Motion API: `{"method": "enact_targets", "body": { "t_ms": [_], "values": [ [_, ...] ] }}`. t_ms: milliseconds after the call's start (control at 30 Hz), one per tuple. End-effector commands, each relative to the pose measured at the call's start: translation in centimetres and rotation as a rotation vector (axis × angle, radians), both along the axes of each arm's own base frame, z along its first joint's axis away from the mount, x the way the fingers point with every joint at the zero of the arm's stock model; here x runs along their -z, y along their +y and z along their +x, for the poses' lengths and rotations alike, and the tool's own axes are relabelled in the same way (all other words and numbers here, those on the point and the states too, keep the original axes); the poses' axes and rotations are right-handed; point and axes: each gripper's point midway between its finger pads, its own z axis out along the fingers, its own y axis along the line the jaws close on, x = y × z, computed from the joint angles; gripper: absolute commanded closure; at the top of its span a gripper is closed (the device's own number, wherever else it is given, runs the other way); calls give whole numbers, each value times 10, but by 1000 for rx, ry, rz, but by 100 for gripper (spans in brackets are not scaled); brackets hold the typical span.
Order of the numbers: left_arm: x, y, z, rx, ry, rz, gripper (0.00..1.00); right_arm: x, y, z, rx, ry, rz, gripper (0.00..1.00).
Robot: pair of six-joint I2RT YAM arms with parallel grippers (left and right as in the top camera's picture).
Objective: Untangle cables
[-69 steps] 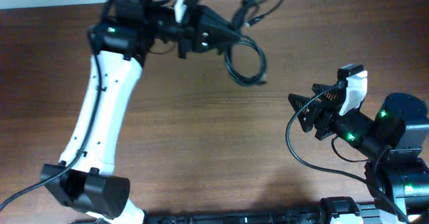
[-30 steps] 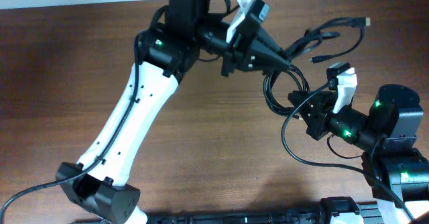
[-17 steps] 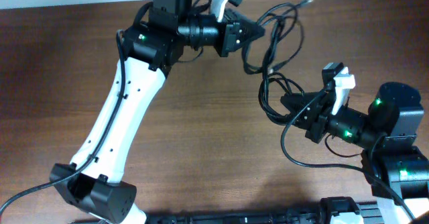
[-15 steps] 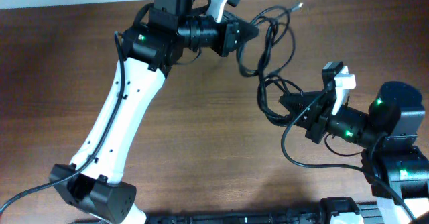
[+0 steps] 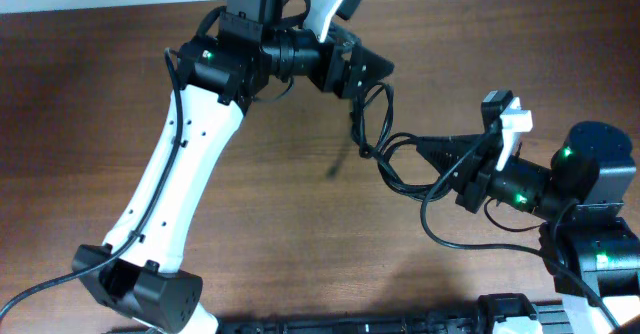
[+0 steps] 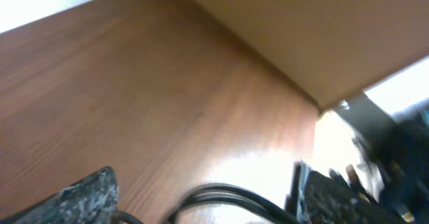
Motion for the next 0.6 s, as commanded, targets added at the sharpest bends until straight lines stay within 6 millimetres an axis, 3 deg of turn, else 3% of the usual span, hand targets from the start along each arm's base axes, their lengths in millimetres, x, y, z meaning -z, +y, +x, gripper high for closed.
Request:
{"method": "enact_targets", "body": {
  "t_ms": [0, 67, 133, 400, 567],
  "values": [
    [-41, 0, -44, 254, -250, -99, 16, -4, -8, 7, 76, 4, 1, 96],
    [-40, 2, -50, 285, -287, -93, 27, -4, -8, 7, 78, 3, -1, 96],
    [-37, 4, -58, 330, -331, -83, 30, -5, -8, 8, 79, -5, -1, 96],
    [-18, 13, -87, 533, -561, -48, 4, -9, -3, 2, 16, -69, -22, 96],
    [-15, 5, -101, 608, -633, -54, 0, -16, 6, -7, -63, -106, -8, 96]
  ]
}}
